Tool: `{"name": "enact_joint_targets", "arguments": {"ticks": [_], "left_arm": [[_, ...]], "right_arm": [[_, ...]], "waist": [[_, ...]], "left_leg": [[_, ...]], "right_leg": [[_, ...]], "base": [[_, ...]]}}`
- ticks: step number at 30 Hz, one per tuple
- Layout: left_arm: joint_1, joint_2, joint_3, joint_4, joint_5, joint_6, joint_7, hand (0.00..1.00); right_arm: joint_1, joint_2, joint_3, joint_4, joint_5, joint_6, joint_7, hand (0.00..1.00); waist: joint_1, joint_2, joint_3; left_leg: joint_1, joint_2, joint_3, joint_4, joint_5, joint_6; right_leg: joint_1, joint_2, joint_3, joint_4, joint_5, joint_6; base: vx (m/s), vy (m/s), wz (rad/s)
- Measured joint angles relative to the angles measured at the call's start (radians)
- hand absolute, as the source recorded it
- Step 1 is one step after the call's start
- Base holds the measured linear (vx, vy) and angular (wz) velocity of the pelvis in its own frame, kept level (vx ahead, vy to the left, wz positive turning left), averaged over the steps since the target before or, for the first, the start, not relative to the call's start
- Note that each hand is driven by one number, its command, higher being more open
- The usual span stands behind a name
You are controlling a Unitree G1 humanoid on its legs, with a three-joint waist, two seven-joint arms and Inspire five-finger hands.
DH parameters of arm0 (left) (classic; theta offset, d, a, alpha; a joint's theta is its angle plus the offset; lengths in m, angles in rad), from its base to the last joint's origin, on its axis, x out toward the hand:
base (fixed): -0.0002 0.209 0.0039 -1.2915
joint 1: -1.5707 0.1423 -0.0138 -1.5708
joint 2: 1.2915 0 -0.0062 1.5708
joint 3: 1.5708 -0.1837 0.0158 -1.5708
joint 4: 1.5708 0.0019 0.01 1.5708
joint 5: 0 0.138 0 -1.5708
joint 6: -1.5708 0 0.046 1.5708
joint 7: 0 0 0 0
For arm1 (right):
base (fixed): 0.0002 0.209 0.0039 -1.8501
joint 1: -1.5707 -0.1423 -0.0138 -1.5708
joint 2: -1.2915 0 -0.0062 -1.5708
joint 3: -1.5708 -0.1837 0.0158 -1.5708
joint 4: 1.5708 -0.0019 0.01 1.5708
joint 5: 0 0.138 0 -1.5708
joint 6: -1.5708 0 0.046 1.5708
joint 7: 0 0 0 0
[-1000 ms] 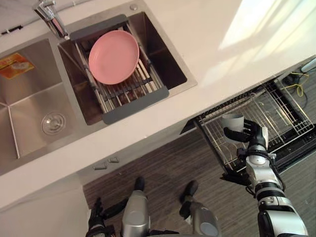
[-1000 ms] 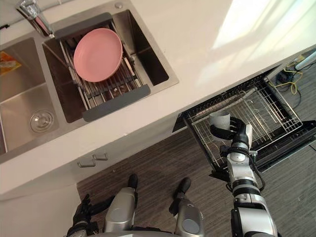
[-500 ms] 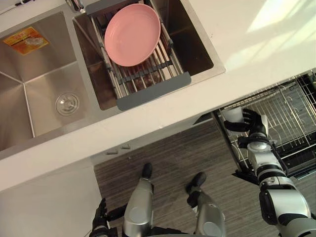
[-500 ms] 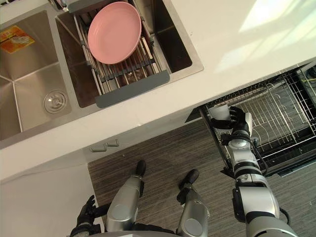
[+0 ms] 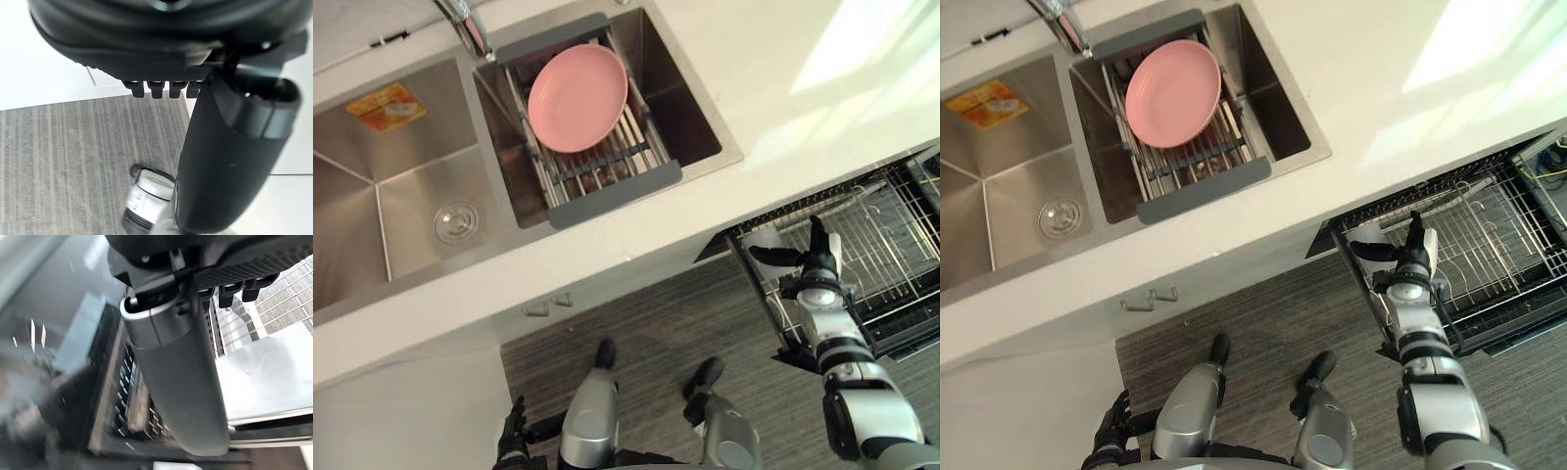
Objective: Walk over to the sink, pick up the cup, carry it to the dishwasher, place the cup inside the dishwasher, then close the dishwasher door
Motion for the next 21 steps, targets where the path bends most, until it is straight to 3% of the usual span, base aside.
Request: {"name": "enact_joint_targets", "arguments": {"ticks": [4, 8, 11, 13, 17, 21], "left_arm": [[0.023, -0.010, 0.022, -0.011, 0.000, 0.022, 0.002, 1.00], [0.069, -0.051, 0.100, -0.012, -0.016, 0.045, 0.017, 1.00], [0.073, -0.062, 0.133, -0.003, -0.062, 0.059, 0.022, 1.00], [0.072, -0.073, 0.164, 0.003, -0.117, 0.067, 0.034, 1.00], [0.055, -0.073, 0.181, 0.006, -0.136, 0.084, 0.039, 1.00], [0.050, -0.074, 0.177, 0.012, -0.137, 0.143, 0.041, 1.00]], "right_arm": [[0.200, 0.115, -0.046, -0.263, 0.079, -0.051, -0.014, 1.00], [0.409, 0.230, -0.097, -0.502, 0.165, -0.084, 0.046, 1.00], [0.492, 0.282, -0.149, -0.628, 0.204, -0.105, 0.060, 1.00], [0.524, 0.321, -0.223, -0.731, 0.284, -0.151, 0.079, 1.00], [0.549, 0.330, -0.300, -0.909, 0.393, -0.265, 0.150, 1.00], [0.542, 0.314, -0.237, -1.048, 0.479, -0.292, 0.307, 1.00]], "waist": [[-0.022, -0.006, -0.058], [-0.059, -0.027, -0.155], [-0.080, -0.034, -0.177], [-0.115, -0.040, -0.194], [-0.155, -0.037, -0.212], [-0.151, -0.040, -0.249]], "left_leg": [[0.057, 0.012, 0.055, -0.016, -0.018, -0.004], [0.109, 0.036, 0.117, 0.012, -0.075, -0.002], [0.111, 0.048, 0.146, 0.037, -0.096, -0.003], [0.111, 0.052, 0.178, 0.050, -0.097, -0.003], [0.096, 0.123, 0.388, 0.139, -0.120, 0.009], [0.089, 0.096, 0.388, 0.175, -0.151, 0.025]], "right_leg": [[0.041, 0.020, 0.038, -0.051, 0.013, 0.007], [0.101, 0.056, 0.080, -0.123, 0.031, 0.012], [0.110, 0.065, 0.091, -0.130, 0.032, 0.012], [0.120, 0.058, 0.084, -0.129, 0.033, 0.013], [0.166, 0.038, 0.029, -0.127, 0.026, 0.033], [0.160, -0.011, 0.024, -0.067, 0.005, 0.061]], "base": [[0.09, -0.003, -0.34], [0.06, 0.000, -0.40], [0.01, 0.015, -0.17], [-0.01, 0.049, 0.09], [-0.03, 0.077, 0.38], [0.00, 0.159, 0.15]]}}
